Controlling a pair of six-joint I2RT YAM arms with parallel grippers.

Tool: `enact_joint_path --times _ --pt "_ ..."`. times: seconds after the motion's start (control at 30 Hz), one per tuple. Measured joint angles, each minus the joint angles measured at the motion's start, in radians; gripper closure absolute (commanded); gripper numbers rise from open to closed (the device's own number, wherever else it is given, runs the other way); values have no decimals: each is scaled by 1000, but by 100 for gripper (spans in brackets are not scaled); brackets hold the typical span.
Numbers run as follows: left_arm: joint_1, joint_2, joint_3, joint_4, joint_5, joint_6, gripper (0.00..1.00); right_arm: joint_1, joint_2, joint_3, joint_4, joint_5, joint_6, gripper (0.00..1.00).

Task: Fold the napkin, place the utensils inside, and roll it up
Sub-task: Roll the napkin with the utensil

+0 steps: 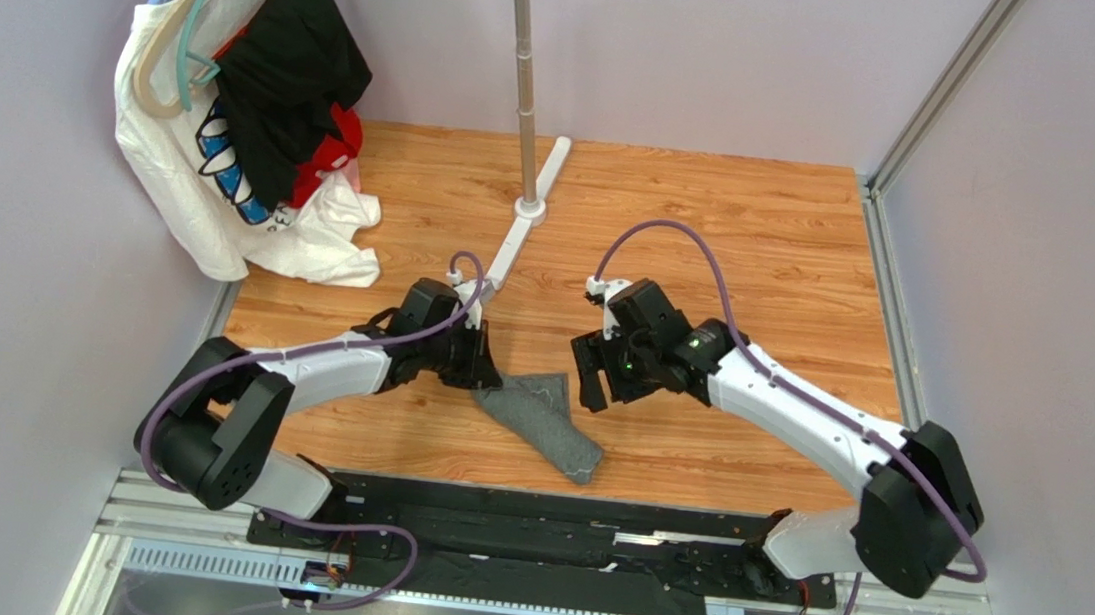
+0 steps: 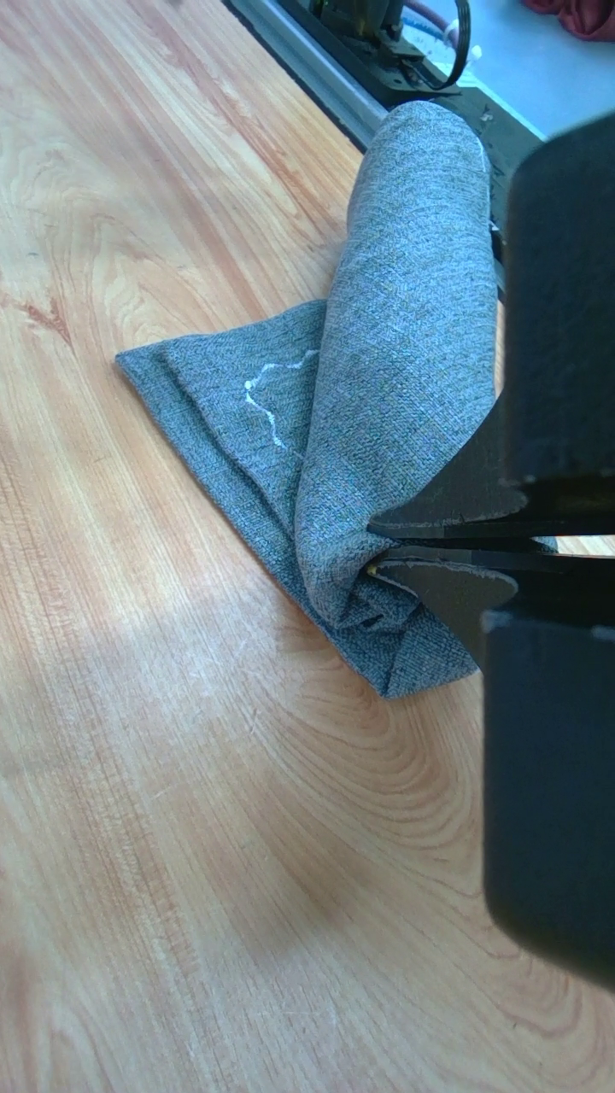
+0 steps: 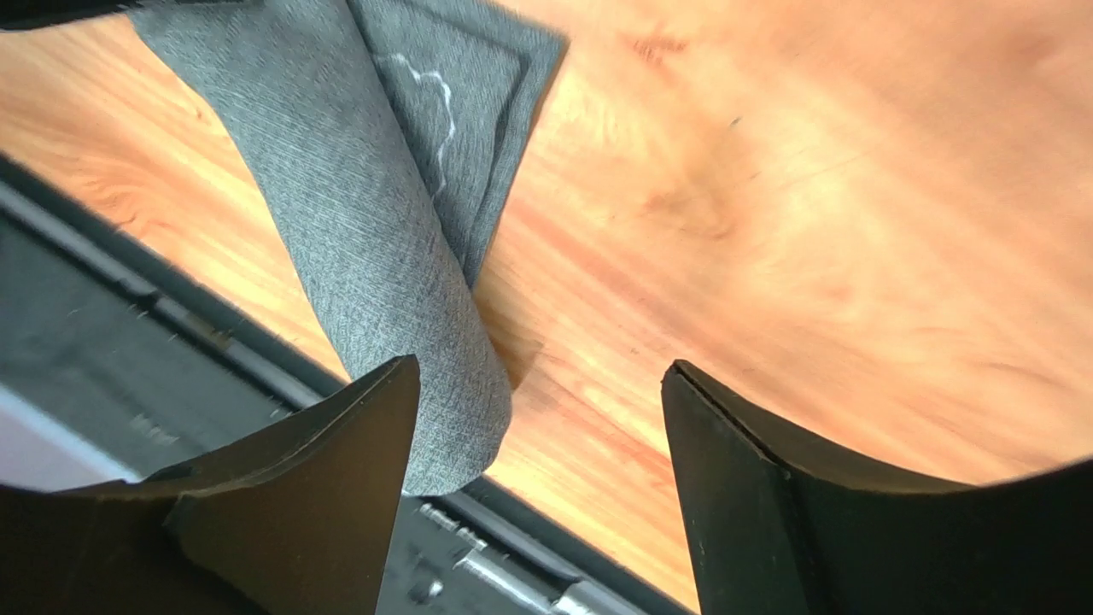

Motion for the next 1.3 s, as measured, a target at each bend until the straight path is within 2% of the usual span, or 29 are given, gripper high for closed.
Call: enact_joint_path --times 0.17,0.33,0.43,0.77,0.97,1.2,1.3 --pt "1 12 18 -26 13 10 100 235 -67 -2 84 253 -36 28" --pt "1 20 33 -47 18 19 100 441 27 -2 198 431 -100 29" --pt "1 23 39 -55 21 22 100 504 105 0 243 480 -137 30" --pt "1 27 51 -74 23 29 100 523 224 0 321 509 -196 32" --pt "1 34 56 -82 27 35 100 523 270 -3 348 507 -204 41" --pt "1 35 65 -91 32 38 100 520 294 -8 364 507 -205 43" --pt "1 36 68 -92 37 40 100 513 311 -10 373 505 -201 46"
